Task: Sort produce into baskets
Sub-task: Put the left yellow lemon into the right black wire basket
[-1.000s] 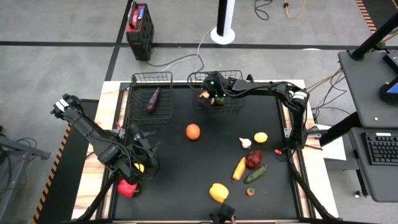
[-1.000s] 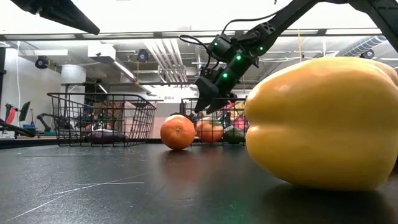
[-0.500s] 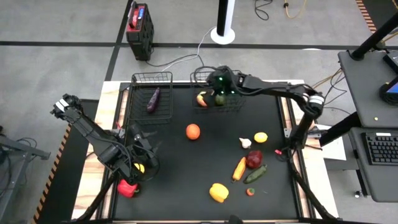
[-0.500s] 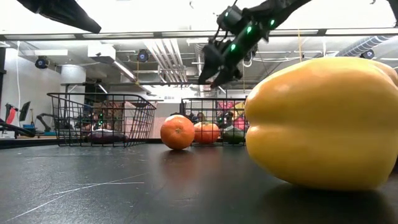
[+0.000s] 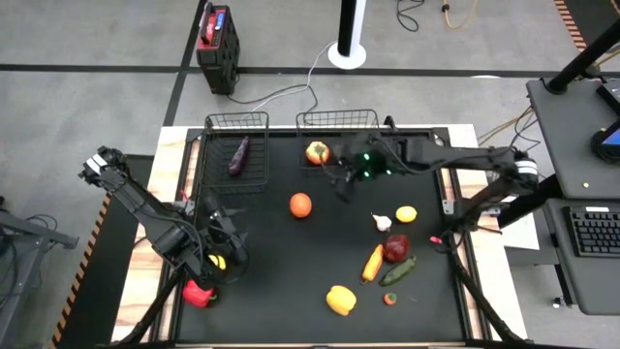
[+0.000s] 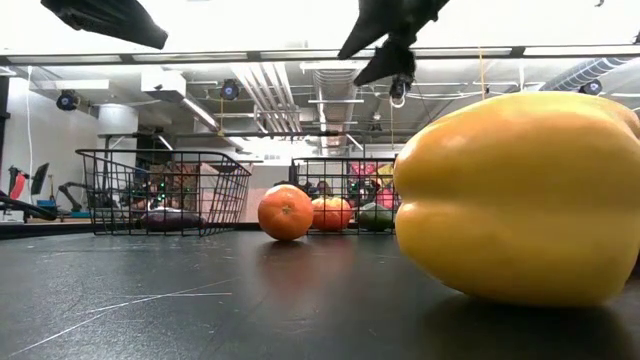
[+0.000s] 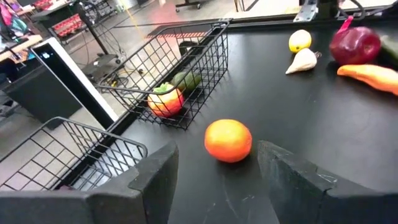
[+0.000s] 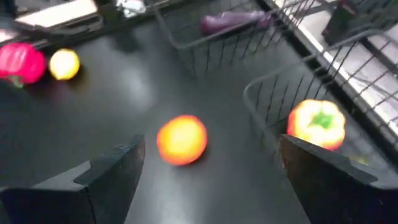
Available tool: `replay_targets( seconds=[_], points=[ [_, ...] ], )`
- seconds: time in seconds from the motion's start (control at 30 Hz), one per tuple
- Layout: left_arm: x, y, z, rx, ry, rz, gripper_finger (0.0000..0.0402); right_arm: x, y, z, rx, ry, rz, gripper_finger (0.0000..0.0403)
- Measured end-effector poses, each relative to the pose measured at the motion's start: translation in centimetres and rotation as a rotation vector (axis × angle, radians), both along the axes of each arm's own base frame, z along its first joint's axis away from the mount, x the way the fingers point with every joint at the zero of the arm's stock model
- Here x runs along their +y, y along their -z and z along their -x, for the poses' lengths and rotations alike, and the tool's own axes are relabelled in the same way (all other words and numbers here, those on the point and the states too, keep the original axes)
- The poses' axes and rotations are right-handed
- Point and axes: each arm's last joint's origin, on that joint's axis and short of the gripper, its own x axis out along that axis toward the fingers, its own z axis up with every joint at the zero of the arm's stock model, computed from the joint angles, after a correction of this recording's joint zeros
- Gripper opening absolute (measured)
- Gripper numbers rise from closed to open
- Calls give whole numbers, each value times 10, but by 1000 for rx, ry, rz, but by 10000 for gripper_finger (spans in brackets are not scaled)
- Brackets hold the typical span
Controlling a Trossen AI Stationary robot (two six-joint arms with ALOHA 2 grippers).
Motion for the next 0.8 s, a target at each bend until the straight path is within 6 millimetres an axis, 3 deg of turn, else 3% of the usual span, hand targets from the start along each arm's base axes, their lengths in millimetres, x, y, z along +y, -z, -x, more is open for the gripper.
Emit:
replay_targets(
  seconds=[0.17,0.4,0.5,0.63,0.8],
  points=[
    [-2,0,-2,-9,8,37,204,33,5,15,41,-5,-33,358],
    [-13,-10,-5,168,153,333,204,69,20,23,83,-74,-85,358],
    [-20,-17,-5,285,260,490,204,78,23,23,96,-98,-89,358],
    [-25,-17,-2,433,396,566,204,85,27,21,103,-120,-87,358],
    [-21,-9,1,495,342,599,207,89,27,20,90,-136,-82,358]
  ],
)
